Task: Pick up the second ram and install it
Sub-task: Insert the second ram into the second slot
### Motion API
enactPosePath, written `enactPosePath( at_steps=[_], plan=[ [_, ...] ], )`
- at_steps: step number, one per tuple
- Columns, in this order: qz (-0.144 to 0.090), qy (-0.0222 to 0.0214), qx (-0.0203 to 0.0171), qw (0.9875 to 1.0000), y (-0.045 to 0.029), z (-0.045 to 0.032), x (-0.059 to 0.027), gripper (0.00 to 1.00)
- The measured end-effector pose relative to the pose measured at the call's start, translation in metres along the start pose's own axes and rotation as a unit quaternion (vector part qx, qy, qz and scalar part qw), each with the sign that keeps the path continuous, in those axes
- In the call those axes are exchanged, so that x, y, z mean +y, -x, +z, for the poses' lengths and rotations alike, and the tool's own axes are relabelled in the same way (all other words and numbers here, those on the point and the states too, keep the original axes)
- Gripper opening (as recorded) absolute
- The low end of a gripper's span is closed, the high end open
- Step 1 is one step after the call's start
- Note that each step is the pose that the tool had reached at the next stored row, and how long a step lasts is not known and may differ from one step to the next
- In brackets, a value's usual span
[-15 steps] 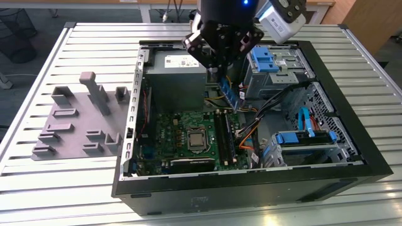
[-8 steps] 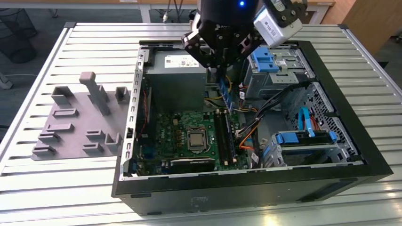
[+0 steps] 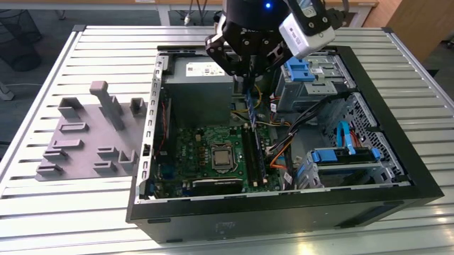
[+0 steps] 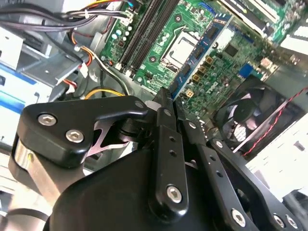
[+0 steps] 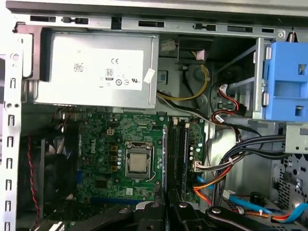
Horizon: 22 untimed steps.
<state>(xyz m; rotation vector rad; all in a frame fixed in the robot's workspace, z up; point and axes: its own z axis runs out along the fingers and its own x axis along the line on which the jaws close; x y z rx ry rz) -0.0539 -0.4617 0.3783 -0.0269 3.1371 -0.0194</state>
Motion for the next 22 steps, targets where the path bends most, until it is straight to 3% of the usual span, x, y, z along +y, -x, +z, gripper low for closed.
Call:
enactPosePath(
  at_steps=[3, 9, 17, 19, 22],
  plan=[
    [0.015, -0.0019, 0.0002, 0.9999, 0.0001, 0.0003, 0.0, 0.14],
    [0.016, -0.0023, 0.0002, 0.9999, 0.0005, 0.0006, 0.0001, 0.14],
    [0.019, -0.0023, 0.0003, 0.9998, 0.0121, 0.0042, -0.0001, 0.14],
    [0.02, -0.0008, 0.0003, 0.9998, 0.0138, 0.0056, -0.0002, 0.14],
    [0.022, 0.0057, 0.0003, 0.9997, 0.0153, 0.0082, -0.0001, 0.14]
  ],
)
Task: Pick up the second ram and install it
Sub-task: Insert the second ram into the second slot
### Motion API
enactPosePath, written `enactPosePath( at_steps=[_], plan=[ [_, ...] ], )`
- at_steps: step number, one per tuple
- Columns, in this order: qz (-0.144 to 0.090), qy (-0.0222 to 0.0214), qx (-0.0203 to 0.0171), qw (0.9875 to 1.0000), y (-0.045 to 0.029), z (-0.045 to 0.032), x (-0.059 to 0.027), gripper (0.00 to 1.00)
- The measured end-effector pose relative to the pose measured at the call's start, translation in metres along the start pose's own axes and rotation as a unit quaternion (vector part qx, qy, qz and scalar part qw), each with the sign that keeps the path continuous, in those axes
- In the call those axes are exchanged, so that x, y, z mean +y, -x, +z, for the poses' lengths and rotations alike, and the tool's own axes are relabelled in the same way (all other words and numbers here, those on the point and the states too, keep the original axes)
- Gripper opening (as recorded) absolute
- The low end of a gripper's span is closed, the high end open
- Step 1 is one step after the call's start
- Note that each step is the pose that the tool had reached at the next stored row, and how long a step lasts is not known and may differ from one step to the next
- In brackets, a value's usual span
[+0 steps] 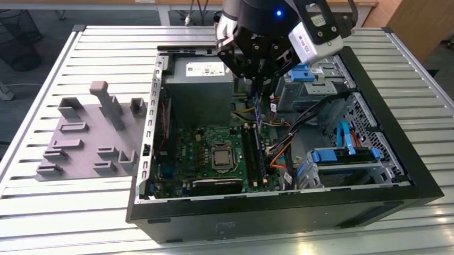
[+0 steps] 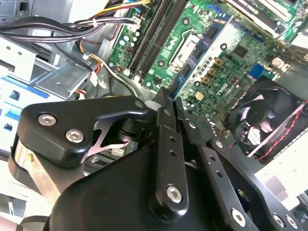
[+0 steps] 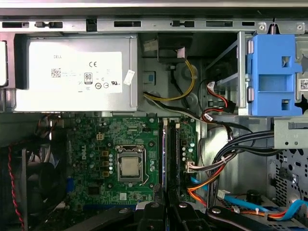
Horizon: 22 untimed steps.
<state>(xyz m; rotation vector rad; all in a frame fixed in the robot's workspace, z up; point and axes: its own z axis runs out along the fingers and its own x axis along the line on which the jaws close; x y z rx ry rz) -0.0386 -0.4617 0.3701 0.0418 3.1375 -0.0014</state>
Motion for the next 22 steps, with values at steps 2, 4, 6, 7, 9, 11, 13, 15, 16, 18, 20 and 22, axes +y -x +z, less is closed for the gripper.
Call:
enactPosePath(
  at_steps=[2, 4, 6, 7, 9, 11, 13, 15, 16, 18, 20, 22],
  plan=[
    [0.001, 0.0007, 0.0, 1.0, 0.0007, 0.0024, 0.0, 0.14],
    [0.001, 0.0006, 0.0, 1.0, 0.0014, 0.0046, 0.0, 0.14],
    [0.002, 0.0006, 0.0, 1.0, 0.0023, 0.0068, 0.0, 0.14],
    [0.002, 0.0006, 0.0, 1.0, 0.0027, 0.0078, 0.0001, 0.14],
    [0.003, 0.0006, 0.0, 1.0, 0.0036, 0.0096, 0.0001, 0.14],
    [0.004, 0.0006, 0.0, 1.0, 0.0043, 0.0111, 0.0001, 0.14],
    [0.006, 0.0005, 0.0, 1.0, 0.0048, 0.0123, 0.0001, 0.14],
    [0.007, 0.0006, 0.0, 1.0, 0.0051, 0.0134, 0.0001, 0.14],
    [0.007, 0.0006, 0.0, 1.0, 0.0052, 0.014, 0.0002, 0.14],
    [0.008, 0.0006, 0.0, 1.0, 0.0053, 0.0149, 0.0002, 0.14],
    [0.008, 0.0005, 0.0, 1.0, 0.0053, 0.0157, 0.0001, 0.14],
    [0.009, 0.0006, 0.0, 1.0, 0.0053, 0.0165, 0.0002, 0.14]
  ],
)
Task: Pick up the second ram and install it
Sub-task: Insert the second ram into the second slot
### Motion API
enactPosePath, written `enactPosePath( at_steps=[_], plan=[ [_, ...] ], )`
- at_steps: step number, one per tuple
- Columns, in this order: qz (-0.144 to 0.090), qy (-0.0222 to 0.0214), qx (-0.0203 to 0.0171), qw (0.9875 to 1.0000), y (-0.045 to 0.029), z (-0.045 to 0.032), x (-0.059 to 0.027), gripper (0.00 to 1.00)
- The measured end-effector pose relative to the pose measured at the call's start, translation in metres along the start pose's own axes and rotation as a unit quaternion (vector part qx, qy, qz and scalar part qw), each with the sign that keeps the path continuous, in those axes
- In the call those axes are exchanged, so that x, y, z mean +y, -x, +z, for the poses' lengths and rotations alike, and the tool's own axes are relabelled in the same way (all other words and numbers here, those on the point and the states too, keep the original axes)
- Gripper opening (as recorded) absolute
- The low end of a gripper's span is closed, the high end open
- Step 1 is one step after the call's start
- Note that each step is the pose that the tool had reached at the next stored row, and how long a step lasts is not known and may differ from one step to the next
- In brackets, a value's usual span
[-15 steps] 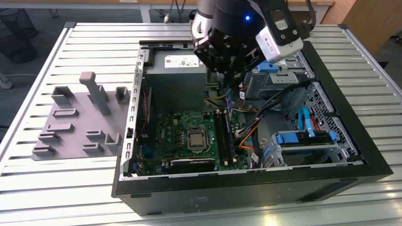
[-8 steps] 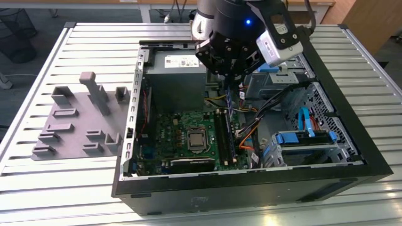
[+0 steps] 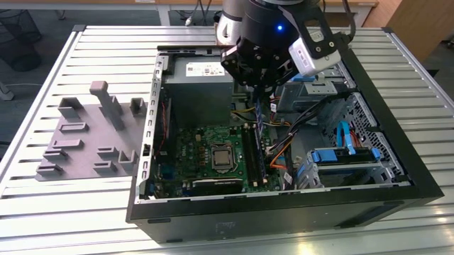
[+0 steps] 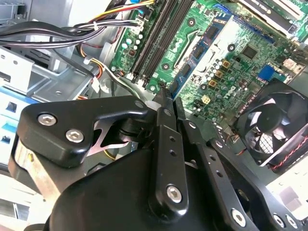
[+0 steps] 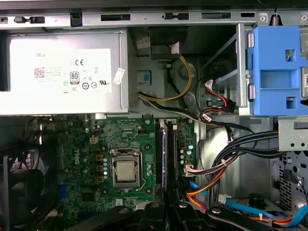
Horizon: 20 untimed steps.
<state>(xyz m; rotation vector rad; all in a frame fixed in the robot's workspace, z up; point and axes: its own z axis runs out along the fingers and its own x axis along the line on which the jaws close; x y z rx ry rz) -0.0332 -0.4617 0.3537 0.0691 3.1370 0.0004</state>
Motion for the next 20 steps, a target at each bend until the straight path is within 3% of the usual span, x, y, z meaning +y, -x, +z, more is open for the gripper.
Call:
enactPosePath(
  at_steps=[11, 16, 20],
  plan=[
    [0.001, 0.0, 0.0, 1.0, 0.0, 0.0045, 0.0, 0.14],
    [0.001, 0.0, 0.0, 1.0, -0.0001, 0.0108, -0.0003, 0.14],
    [-0.012, 0.0001, 0.0001, 0.9999, 0.0, 0.0174, -0.0003, 0.14]
  ],
)
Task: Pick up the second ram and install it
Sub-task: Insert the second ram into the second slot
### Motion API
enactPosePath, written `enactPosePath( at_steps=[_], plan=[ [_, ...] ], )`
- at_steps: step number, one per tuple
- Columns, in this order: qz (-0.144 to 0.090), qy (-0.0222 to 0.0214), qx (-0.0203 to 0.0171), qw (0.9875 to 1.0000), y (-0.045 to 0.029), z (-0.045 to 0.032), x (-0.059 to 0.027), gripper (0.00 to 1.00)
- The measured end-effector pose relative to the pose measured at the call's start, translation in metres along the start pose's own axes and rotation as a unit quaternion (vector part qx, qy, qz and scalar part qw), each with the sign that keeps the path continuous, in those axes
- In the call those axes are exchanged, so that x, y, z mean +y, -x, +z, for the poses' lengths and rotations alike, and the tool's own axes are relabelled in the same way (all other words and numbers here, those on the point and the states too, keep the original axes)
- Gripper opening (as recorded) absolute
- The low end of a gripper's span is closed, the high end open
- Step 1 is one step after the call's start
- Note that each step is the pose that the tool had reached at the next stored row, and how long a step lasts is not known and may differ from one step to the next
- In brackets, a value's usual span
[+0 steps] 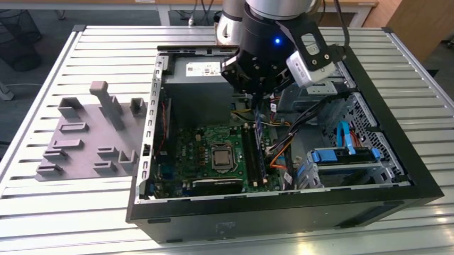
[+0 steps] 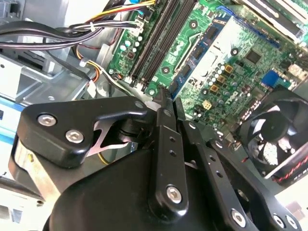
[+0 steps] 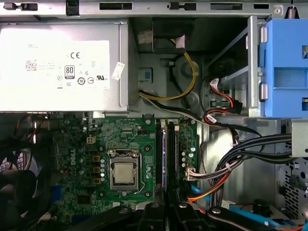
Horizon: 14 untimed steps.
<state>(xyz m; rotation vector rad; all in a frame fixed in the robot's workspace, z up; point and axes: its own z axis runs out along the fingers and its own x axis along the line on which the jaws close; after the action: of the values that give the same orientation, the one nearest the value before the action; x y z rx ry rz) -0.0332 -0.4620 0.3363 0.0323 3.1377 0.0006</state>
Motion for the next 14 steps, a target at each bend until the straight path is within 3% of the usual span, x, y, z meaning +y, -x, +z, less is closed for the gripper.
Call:
enactPosePath(
  at_steps=[2, 7, 14],
  plan=[
    [0.0, -0.0027, 0.0, 1.0, 0.0001, 0.0004, 0.0, 0.14],
    [0.0, -0.0033, -0.0001, 1.0, -0.0005, 0.0011, 0.0, 0.14],
    [-0.003, -0.0032, 0.0009, 1.0, 0.0017, 0.0106, 0.0, 0.14]
  ],
)
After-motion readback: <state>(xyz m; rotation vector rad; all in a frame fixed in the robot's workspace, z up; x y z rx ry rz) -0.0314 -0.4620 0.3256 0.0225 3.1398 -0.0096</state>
